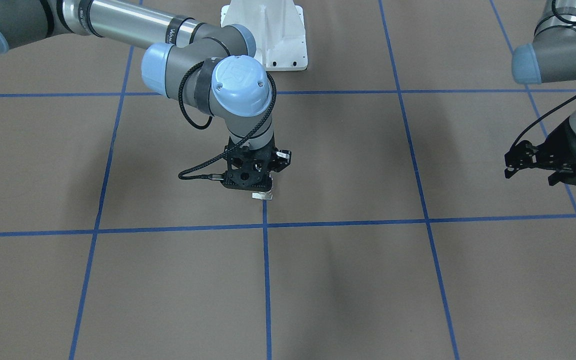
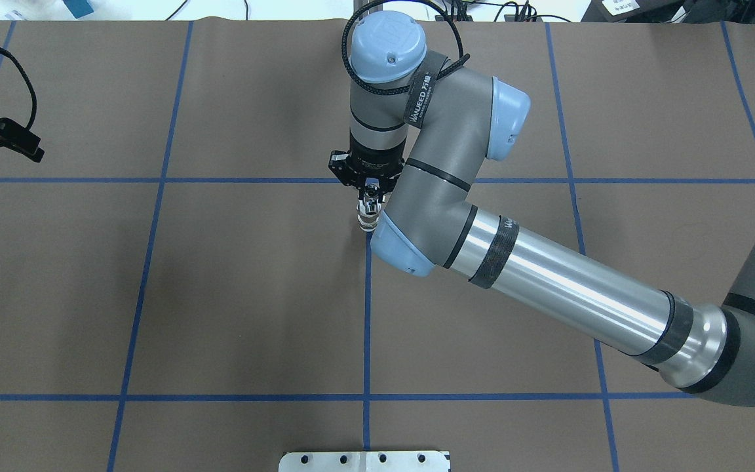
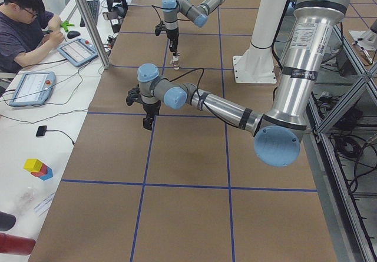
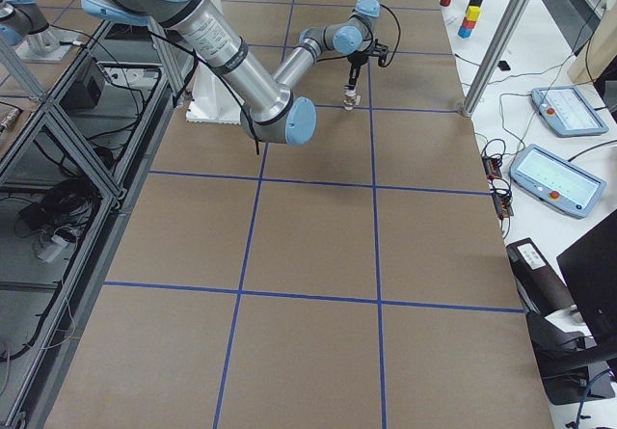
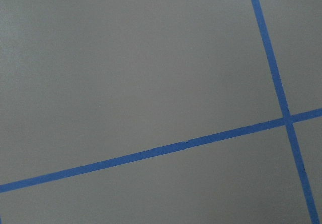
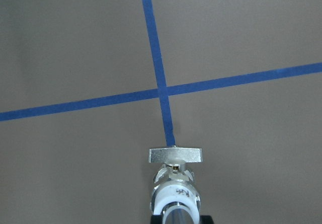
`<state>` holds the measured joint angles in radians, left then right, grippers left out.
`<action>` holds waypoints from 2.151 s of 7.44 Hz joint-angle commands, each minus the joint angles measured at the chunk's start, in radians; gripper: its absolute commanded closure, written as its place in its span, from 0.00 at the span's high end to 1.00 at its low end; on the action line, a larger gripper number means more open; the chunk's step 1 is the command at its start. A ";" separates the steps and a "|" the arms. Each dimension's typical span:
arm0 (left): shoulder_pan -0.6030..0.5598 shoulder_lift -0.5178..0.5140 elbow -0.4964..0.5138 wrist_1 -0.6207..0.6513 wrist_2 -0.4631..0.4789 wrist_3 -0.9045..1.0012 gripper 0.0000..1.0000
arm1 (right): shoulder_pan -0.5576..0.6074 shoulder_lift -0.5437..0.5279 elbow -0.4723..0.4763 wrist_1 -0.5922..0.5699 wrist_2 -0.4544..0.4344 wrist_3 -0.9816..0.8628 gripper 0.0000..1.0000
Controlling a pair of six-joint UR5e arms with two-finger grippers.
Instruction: Assemble PPR valve and pipe with both arms
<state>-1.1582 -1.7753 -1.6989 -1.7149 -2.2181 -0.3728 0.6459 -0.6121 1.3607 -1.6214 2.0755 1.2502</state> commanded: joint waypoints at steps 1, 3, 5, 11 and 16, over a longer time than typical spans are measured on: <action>0.000 0.000 -0.002 0.000 0.000 0.000 1.00 | 0.000 0.000 0.001 0.014 0.000 0.003 0.99; 0.000 -0.001 -0.002 0.000 0.000 0.000 1.00 | 0.000 -0.003 0.001 0.018 0.000 0.003 0.99; 0.000 -0.004 -0.001 0.001 0.000 -0.002 1.00 | 0.001 -0.003 0.005 0.018 0.000 0.003 0.99; -0.009 0.019 -0.025 -0.002 -0.005 0.018 1.00 | 0.197 -0.215 0.511 -0.404 0.029 -0.242 0.99; -0.236 0.122 0.003 0.007 -0.011 0.393 1.00 | 0.703 -0.633 0.475 -0.434 0.198 -1.192 0.99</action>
<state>-1.3116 -1.6692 -1.7265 -1.7166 -2.2274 -0.1007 1.2185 -1.1770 1.9017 -2.0573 2.2311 0.2869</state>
